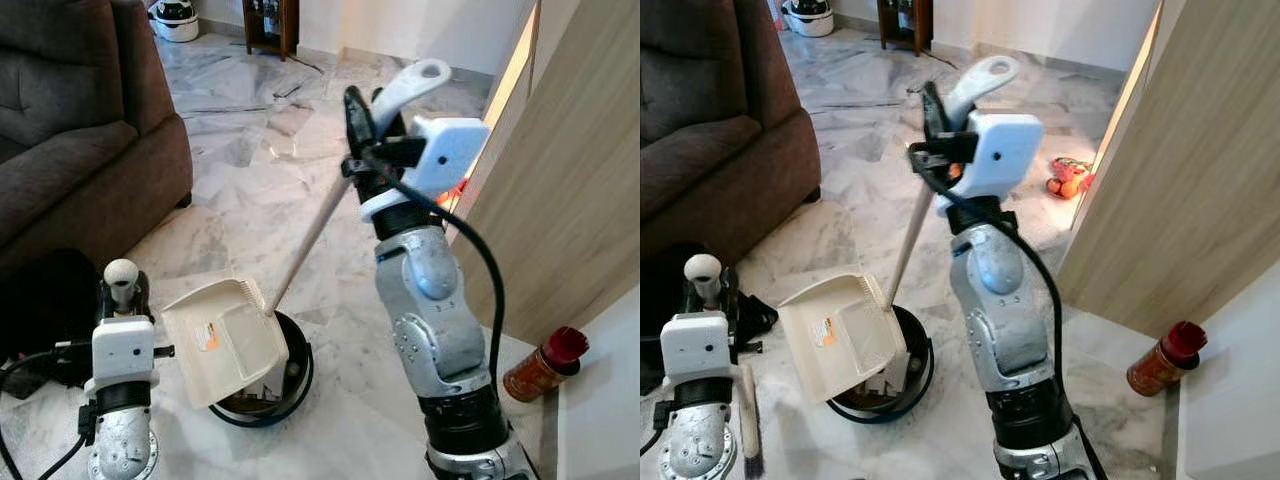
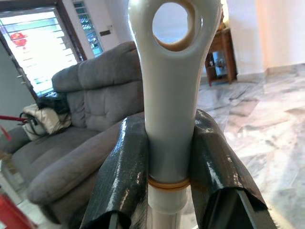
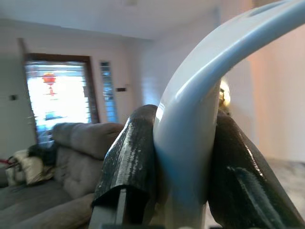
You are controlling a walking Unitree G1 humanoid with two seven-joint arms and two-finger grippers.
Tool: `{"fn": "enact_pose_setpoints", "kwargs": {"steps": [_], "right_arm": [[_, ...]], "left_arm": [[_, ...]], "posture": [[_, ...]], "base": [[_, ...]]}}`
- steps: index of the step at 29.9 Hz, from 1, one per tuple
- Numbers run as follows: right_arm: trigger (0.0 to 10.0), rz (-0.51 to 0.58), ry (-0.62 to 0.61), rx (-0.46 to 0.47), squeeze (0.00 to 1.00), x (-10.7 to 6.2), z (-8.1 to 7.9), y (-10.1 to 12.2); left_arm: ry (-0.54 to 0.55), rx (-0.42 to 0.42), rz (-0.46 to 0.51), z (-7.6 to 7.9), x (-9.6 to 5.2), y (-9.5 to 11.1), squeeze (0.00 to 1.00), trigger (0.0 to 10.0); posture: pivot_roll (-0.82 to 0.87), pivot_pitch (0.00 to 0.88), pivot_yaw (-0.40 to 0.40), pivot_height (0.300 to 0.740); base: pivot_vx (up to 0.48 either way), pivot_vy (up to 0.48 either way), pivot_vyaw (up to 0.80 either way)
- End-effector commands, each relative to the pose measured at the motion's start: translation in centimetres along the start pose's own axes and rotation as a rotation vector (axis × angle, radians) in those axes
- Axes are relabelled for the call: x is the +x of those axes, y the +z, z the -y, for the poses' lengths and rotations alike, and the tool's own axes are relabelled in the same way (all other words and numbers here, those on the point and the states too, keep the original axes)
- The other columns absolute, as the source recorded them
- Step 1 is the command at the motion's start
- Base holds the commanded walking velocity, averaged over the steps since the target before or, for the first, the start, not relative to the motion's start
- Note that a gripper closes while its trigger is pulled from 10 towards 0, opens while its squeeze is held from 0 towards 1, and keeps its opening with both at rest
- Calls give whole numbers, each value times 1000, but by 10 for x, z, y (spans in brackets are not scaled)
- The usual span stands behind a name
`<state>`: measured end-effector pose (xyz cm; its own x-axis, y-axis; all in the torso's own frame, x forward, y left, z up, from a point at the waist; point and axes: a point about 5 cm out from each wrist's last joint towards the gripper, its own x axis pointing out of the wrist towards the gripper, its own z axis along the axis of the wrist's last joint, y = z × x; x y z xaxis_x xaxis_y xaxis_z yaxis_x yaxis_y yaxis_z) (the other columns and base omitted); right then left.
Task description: Sweep floor
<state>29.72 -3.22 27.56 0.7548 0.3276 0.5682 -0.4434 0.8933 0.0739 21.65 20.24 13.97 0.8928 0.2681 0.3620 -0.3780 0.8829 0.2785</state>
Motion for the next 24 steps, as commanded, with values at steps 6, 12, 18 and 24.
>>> {"fn": "enact_pose_setpoints", "kwargs": {"steps": [6,12,18,24], "right_arm": [[10000,140,133,15,0,-1,-43,18],[10000,165,183,-53,0,-5,-51,17],[10000,202,211,-107,0,-6,-58,20],[10000,235,234,-151,0,-7,-63,22]], "left_arm": [[-23,9,26,6,2,8,0,10000],[-29,3,25,8,3,7,0,10000],[-37,-8,22,12,3,7,0,10000],[-36,-12,22,13,3,6,0,10000]], "posture": [[199,106,-29,740],[196,97,-29,740],[196,79,-35,740],[197,76,-39,740]], "base": [[0,0,0],[0,0,0],[0,0,0],[0,0,0]]}}
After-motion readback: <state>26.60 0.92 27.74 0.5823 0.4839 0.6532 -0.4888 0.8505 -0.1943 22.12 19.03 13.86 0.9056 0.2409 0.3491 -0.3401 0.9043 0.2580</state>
